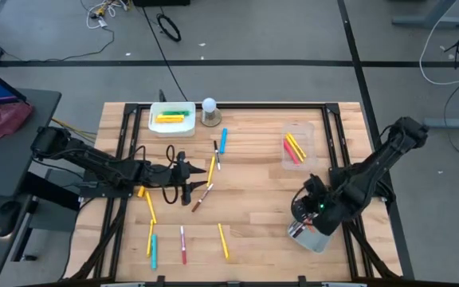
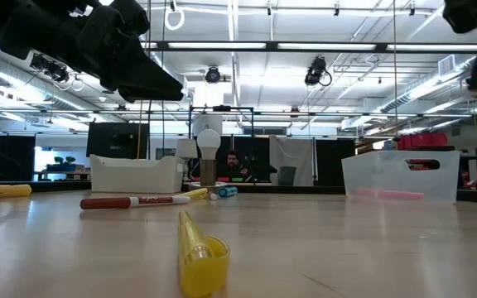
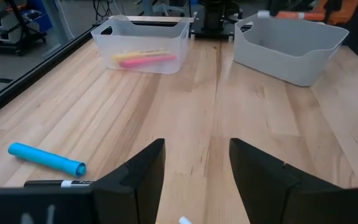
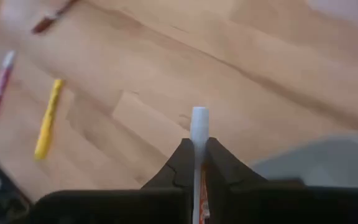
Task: Pick & Place Markers
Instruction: Put the orange marker pen into the gray bin, then adjust the gray bin on the table
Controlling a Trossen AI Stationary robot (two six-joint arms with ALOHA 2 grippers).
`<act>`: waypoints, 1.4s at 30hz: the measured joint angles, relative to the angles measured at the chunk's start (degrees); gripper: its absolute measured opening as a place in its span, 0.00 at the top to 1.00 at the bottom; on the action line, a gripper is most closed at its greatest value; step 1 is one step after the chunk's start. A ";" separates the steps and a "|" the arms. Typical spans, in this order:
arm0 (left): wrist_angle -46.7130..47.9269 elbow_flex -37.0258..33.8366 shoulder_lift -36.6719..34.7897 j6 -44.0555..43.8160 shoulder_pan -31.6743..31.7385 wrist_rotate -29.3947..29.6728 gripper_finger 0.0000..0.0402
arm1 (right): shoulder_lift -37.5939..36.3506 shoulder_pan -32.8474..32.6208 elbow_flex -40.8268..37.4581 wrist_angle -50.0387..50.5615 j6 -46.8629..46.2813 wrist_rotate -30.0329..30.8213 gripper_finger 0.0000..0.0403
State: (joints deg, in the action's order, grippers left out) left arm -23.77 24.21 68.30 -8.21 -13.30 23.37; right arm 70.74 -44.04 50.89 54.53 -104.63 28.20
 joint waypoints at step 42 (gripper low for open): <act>0.00 0.02 -0.01 -0.13 0.00 0.00 0.54 | 0.26 7.77 2.21 19.53 5.70 -20.49 0.50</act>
State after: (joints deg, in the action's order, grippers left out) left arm -23.77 24.23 68.29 -8.34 -13.30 23.37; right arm 71.01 -36.27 53.10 74.05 -98.93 7.71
